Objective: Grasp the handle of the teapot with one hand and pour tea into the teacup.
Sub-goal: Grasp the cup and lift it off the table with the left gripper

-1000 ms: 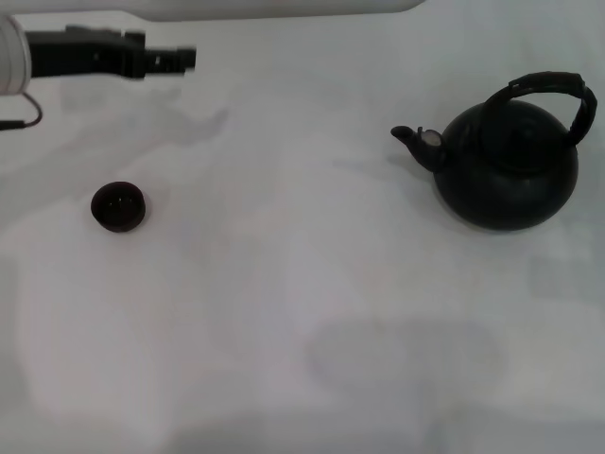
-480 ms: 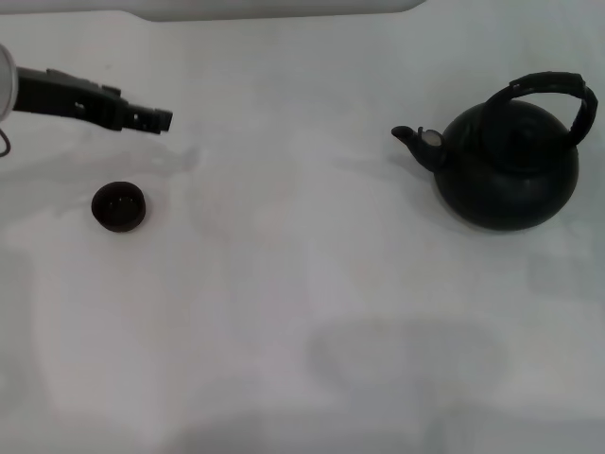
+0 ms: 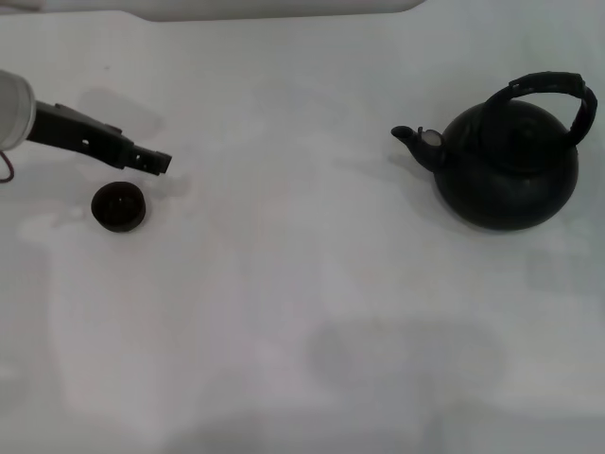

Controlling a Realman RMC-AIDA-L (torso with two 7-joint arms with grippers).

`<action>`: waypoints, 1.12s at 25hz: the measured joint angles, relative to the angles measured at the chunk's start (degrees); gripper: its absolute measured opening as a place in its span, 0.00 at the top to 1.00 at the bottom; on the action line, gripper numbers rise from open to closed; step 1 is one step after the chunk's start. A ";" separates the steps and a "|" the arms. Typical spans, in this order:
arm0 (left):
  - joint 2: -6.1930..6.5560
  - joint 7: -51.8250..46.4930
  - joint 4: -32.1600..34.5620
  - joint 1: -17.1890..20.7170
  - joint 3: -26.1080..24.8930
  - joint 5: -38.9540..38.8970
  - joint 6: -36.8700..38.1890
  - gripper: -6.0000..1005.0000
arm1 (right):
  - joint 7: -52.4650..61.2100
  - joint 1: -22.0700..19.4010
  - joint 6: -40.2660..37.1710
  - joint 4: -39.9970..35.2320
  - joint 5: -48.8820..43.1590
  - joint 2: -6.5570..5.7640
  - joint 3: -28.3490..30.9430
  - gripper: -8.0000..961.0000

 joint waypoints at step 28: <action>-0.46 -1.63 -2.56 -0.57 0.33 6.06 -2.87 0.13 | 0.23 0.02 0.45 -0.17 0.08 0.00 0.56 0.26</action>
